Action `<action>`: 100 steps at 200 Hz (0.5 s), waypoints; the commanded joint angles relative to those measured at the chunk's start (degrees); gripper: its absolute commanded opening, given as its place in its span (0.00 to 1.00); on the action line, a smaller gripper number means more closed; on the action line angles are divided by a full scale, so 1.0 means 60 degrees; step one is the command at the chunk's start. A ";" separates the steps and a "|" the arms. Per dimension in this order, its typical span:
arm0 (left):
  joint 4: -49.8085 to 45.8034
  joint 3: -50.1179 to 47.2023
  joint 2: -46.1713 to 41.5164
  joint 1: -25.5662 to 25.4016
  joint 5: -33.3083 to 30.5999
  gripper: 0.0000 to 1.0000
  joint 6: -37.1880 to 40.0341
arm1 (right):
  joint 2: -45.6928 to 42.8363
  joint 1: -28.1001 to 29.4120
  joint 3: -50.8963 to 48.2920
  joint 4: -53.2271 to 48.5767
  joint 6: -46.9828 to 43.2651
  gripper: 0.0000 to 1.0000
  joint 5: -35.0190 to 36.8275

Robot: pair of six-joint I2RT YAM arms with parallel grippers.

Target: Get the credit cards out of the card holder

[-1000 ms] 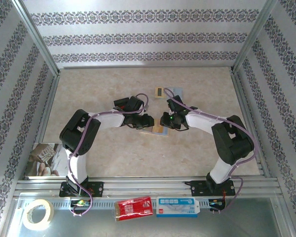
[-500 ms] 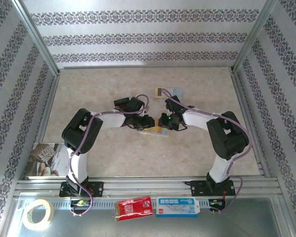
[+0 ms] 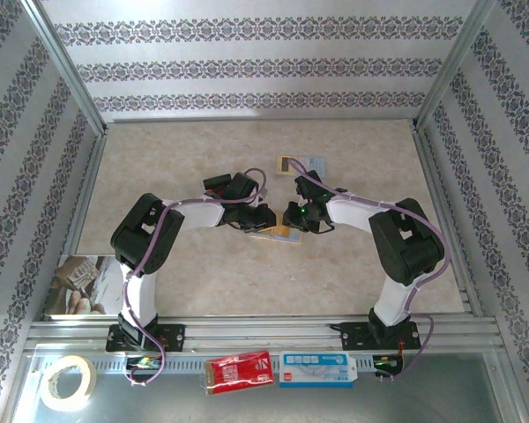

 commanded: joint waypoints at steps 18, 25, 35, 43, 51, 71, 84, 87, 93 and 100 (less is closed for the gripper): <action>0.0062 0.0189 -0.0092 0.0043 -0.0038 0.11 0.0022 | 0.0155 0.0028 0.0175 -0.0295 -0.0168 0.24 0.0047; 0.0076 0.0187 -0.0099 0.0037 -0.0014 0.10 0.0023 | 0.0155 0.0017 0.0178 -0.0301 -0.0170 0.24 0.0051; 0.0077 0.0181 -0.0100 0.0054 -0.0012 0.08 0.0015 | 0.0153 0.0016 0.0185 -0.0316 -0.0171 0.24 0.0060; 0.0065 0.0181 -0.0114 0.0069 -0.0005 0.05 0.0043 | 0.0157 0.0006 0.0171 -0.0314 -0.0171 0.24 0.0069; 0.0051 0.0180 -0.0139 0.0091 -0.0003 0.02 0.0071 | 0.0137 0.0000 0.0166 -0.0321 -0.0171 0.24 0.0087; -0.0107 0.0101 -0.0235 0.0202 0.0018 0.00 0.0160 | 0.0076 -0.0048 0.0122 -0.0331 -0.0155 0.24 0.0161; -0.0275 0.0007 -0.0385 0.0257 0.0101 0.00 0.0305 | -0.0011 -0.0107 0.0075 -0.0353 -0.0142 0.25 0.0221; -0.0311 -0.0017 -0.0423 0.0260 0.0112 0.00 0.0351 | -0.0045 -0.0117 0.0072 -0.0335 -0.0150 0.25 0.0222; -0.0402 -0.0059 -0.0505 0.0284 0.0119 0.00 0.0439 | -0.0113 -0.0159 0.0036 -0.0323 -0.0157 0.25 0.0238; -0.0534 -0.0117 -0.0609 0.0303 0.0112 0.00 0.0523 | -0.0212 -0.0193 0.0002 -0.0277 -0.0162 0.25 0.0252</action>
